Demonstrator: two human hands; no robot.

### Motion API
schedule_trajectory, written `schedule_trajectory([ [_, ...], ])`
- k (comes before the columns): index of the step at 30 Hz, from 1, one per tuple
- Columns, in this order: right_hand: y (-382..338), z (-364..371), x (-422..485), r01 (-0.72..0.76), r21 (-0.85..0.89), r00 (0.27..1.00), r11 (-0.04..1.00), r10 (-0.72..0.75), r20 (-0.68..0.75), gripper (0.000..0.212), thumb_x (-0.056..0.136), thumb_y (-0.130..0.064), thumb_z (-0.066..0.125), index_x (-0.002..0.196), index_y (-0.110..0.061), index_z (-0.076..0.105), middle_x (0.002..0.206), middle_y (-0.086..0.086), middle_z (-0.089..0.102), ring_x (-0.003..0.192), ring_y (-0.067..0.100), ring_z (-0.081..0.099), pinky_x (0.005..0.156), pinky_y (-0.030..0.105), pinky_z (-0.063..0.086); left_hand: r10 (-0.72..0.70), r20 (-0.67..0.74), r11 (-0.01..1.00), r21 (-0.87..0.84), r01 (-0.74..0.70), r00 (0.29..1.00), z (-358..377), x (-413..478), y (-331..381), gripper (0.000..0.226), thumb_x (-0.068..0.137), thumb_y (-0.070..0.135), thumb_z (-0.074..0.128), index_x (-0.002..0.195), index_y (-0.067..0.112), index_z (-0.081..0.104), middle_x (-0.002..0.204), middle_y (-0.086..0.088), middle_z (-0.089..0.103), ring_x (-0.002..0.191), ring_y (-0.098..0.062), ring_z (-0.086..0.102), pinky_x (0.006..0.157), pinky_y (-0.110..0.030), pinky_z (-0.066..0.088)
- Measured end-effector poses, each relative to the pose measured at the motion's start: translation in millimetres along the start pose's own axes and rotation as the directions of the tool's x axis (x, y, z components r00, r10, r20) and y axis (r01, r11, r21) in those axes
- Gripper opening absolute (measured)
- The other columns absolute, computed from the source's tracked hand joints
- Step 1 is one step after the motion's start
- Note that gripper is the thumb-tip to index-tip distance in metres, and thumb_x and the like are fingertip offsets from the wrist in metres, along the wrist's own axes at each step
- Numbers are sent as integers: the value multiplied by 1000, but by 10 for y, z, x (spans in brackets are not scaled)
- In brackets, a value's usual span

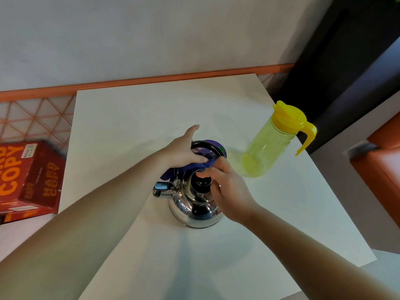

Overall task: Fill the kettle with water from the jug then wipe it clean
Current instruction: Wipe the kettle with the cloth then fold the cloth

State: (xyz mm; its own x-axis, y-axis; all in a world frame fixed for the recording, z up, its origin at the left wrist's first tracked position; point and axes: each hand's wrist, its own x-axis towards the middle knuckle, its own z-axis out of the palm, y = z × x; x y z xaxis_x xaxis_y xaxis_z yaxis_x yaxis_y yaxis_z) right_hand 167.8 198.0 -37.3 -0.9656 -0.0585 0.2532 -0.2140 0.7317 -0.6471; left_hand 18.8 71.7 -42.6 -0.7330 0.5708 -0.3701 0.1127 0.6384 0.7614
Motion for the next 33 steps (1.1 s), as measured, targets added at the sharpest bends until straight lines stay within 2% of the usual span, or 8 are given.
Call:
schedule_trajectory([
  [6,-8,-31,6,6,3,1000,1000,-7,22,36,81,5,45,105,-12,66,100,1,51,80,16,53,65,28,46,-117,90,993,-6,118,989,-180,-112,-151,120,66,36,83,145,46,-7,124,-3,57,110,-22,59,100,-41,45],
  [14,0,-23,9,12,0,1000,1000,-12,27,37,80,7,48,105,-13,66,101,0,51,77,6,45,64,18,36,-104,-22,991,82,106,994,-145,-195,-143,117,66,36,81,145,45,-5,114,1,58,98,-19,59,84,-33,48],
  [20,83,-109,42,18,86,998,996,-23,55,30,86,4,50,104,-12,67,94,-4,51,73,14,53,63,26,44,-38,-67,996,74,43,997,25,43,-4,116,69,35,80,148,39,-5,107,-1,61,90,-15,61,77,-26,44],
  [22,183,-208,113,-14,177,998,984,24,-56,24,89,1,52,100,-15,67,89,-4,53,76,9,53,66,19,43,-27,-40,998,53,30,999,-18,36,-31,117,68,39,81,147,43,-5,111,3,57,95,-13,60,83,-27,44],
  [25,347,-318,321,-219,307,950,926,274,-150,18,94,-12,50,101,-23,62,98,-6,56,87,1,55,71,13,40,7,-6,1000,-9,-7,1000,-59,-22,-76,117,66,40,83,145,46,-3,117,10,55,95,-4,58,88,-26,44],
  [28,473,-327,596,-494,494,861,716,483,160,26,98,-37,41,116,-25,56,106,-6,63,100,5,58,77,17,42,44,-28,999,-24,-44,999,-13,-47,-47,114,67,36,83,146,45,0,119,12,53,102,-6,57,91,-24,39],
  [31,560,-255,736,-609,492,789,621,415,453,57,92,-62,21,123,-28,54,110,-5,67,107,10,58,91,26,40,87,-79,996,19,-85,993,25,-95,-15,106,71,36,80,148,39,7,122,11,48,111,-9,50,93,-23,34],
  [33,612,-194,742,-612,497,781,615,369,504,64,91,-64,16,116,-27,62,110,-1,69,108,12,60,97,30,38,65,-93,998,2,-65,994,35,-148,-44,93,76,44,74,148,36,15,131,9,46,121,-11,46,97,-23,31],
])
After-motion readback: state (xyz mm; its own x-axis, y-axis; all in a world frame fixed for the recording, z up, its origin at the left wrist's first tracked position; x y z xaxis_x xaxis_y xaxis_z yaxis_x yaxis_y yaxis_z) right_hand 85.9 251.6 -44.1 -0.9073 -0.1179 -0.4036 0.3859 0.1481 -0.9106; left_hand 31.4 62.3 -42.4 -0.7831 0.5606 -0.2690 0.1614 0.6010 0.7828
